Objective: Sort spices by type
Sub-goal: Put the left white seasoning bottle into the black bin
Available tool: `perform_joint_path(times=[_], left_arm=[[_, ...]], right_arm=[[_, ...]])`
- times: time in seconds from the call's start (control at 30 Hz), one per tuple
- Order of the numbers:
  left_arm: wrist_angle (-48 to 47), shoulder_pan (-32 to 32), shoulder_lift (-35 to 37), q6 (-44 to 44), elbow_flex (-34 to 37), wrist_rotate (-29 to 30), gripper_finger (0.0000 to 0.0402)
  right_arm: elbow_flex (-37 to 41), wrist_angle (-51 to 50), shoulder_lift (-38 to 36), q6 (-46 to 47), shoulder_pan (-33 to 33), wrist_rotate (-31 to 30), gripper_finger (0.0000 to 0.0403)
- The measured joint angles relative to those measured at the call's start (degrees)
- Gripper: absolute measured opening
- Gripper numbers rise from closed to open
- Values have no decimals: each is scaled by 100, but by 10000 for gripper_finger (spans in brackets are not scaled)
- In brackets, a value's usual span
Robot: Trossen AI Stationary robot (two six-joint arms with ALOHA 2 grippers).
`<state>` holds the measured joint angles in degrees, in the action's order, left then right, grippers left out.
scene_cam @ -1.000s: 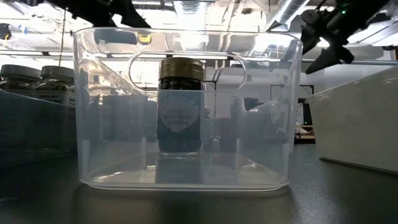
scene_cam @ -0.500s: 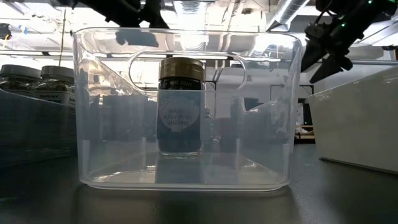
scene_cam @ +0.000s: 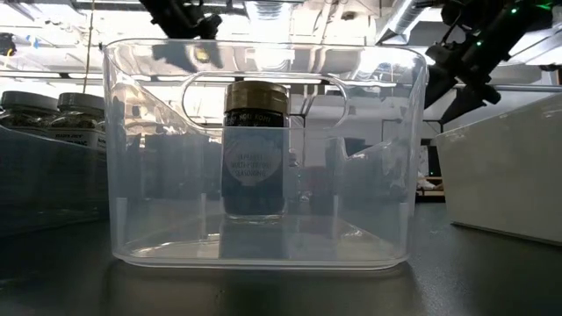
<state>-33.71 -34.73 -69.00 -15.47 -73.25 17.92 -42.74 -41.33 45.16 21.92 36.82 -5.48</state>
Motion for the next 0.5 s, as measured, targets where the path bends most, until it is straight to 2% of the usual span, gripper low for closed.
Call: perform_joint_path(times=[0.2, 0.33, 0.5], left_arm=[[-2318, -633, -197, -534, -492, -275, 322], [-3518, -1124, -326, -1570, -437, -614, 322], [-4277, -1475, -646, -2378, -328, -658, 322]], right_arm=[[0, 46, 198, 10, 131, 0, 363], [0, 150, 306, 12, 180, -2, 363], [0, 328, 360, 10, 230, -2, 363]])
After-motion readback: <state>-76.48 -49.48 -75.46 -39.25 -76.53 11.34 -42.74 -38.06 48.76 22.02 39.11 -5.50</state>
